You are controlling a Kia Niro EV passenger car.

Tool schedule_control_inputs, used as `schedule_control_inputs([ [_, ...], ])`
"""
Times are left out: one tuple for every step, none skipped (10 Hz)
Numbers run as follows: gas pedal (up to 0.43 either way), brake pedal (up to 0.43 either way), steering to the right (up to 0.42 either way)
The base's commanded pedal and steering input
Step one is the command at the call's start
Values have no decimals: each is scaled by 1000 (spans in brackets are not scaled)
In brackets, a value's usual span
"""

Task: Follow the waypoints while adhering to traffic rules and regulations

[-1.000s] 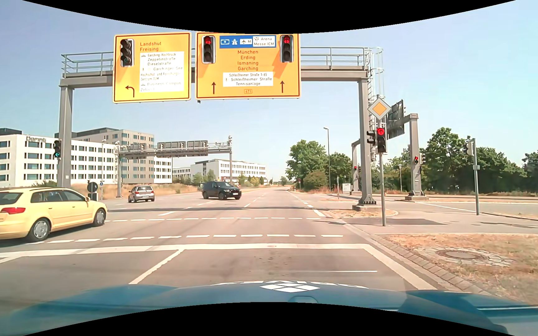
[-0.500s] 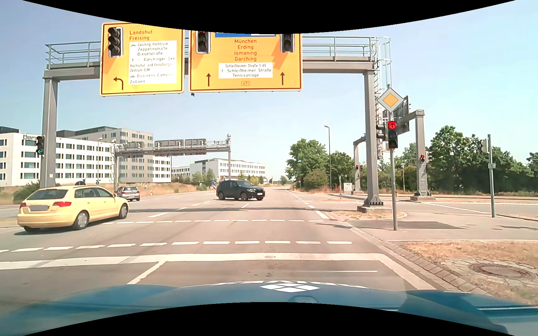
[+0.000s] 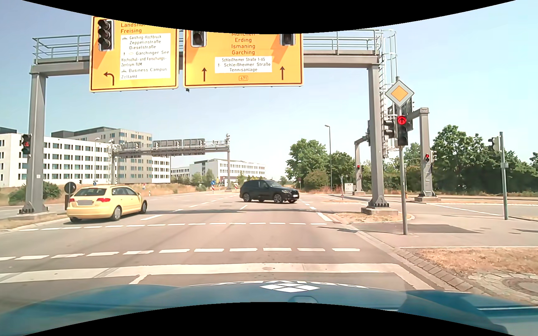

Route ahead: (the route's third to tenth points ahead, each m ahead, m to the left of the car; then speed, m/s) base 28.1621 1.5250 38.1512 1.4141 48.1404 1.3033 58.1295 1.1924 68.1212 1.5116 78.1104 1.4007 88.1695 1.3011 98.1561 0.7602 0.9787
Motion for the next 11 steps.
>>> schedule_control_inputs([
  [0,244,2],
  [0,238,2],
  [0,238,2],
  [0,238,2],
  [0,232,2],
  [0,220,2],
  [0,213,2],
  [0,220,2],
  [0,220,2],
  [0,226,2],
  [0,226,2],
])
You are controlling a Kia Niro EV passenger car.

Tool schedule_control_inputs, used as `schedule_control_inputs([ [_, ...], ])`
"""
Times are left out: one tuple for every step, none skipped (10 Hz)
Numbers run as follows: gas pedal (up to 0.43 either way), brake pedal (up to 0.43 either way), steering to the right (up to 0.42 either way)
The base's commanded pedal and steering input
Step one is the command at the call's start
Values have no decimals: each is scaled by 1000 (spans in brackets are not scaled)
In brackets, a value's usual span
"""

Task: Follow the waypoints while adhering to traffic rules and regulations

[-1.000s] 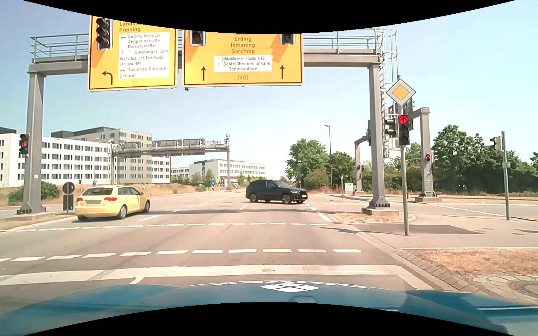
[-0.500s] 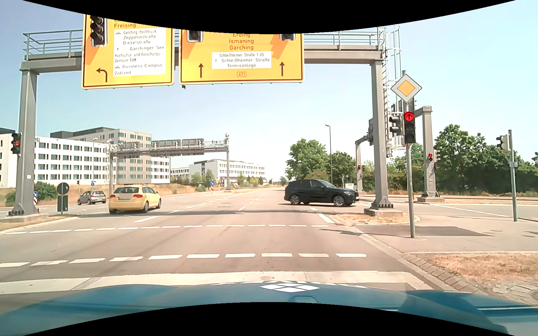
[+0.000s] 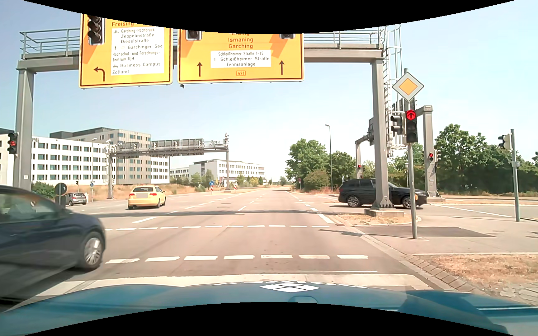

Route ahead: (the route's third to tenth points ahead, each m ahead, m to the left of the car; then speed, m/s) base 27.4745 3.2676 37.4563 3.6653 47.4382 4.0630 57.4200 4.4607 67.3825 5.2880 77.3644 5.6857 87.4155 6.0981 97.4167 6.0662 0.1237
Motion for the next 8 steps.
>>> schedule_control_inputs([
  [0,232,2],
  [0,238,2],
  [0,238,2],
  [0,244,2],
  [0,262,2],
  [0,268,2],
  [0,274,2],
  [0,274,2],
])
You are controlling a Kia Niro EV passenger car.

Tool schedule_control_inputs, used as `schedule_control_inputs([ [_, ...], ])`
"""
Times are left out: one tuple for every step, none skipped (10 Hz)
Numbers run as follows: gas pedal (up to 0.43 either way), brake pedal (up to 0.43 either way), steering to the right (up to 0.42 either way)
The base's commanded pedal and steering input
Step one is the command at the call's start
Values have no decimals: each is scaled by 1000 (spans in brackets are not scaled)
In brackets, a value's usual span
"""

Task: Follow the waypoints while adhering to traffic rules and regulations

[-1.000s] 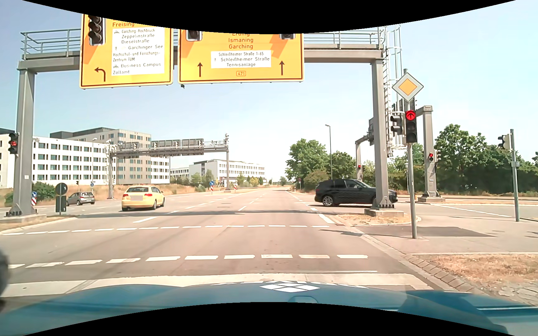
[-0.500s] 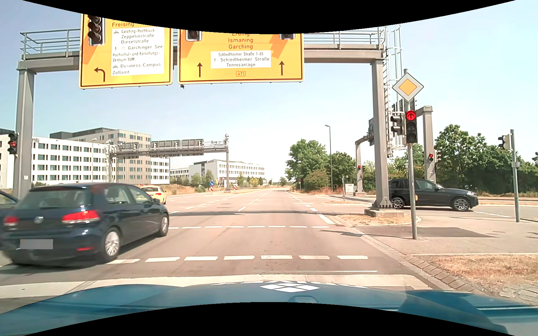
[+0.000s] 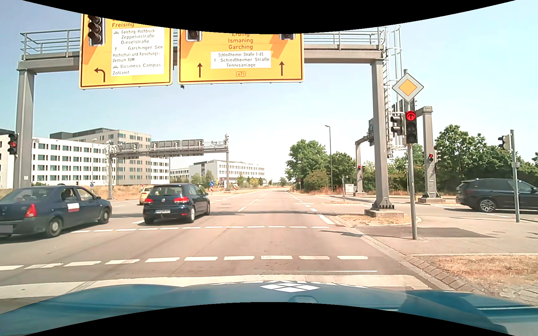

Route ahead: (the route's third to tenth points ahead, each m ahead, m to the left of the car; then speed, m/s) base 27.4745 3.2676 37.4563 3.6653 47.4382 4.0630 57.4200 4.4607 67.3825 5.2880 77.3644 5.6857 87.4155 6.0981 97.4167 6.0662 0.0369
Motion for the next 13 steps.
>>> schedule_control_inputs([
  [0,274,2],
  [0,274,2],
  [0,274,2],
  [0,280,2],
  [0,280,2],
  [0,280,2],
  [0,280,2],
  [0,280,2],
  [0,280,2],
  [0,280,2],
  [0,287,2],
  [0,280,2],
  [0,280,2],
])
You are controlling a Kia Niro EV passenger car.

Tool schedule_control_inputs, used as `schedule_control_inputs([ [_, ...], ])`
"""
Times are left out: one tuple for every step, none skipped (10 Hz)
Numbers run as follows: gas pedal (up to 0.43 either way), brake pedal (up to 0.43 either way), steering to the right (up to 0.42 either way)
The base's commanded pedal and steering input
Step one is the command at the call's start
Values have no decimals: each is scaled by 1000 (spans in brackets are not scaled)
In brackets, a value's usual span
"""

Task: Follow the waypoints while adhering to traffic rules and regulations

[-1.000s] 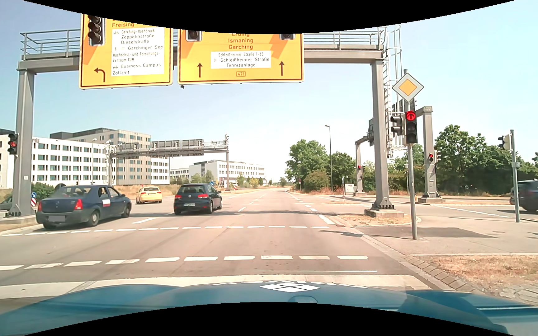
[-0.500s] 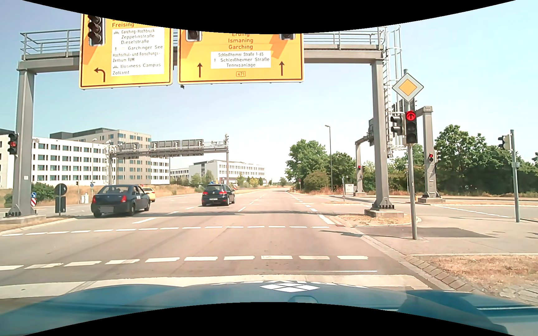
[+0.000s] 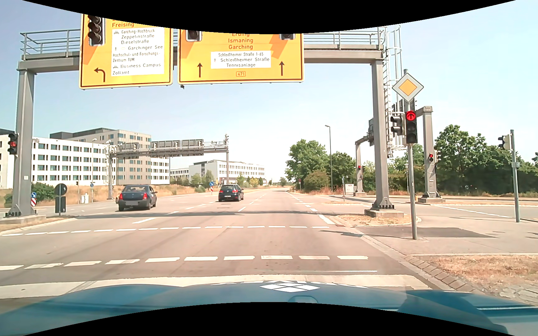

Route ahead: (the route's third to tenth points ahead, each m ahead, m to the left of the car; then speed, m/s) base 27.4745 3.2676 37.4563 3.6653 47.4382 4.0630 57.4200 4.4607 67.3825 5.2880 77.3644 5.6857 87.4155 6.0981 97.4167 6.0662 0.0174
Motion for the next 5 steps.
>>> schedule_control_inputs([
  [0,280,2],
  [0,280,2],
  [0,280,2],
  [0,287,2],
  [0,287,2],
])
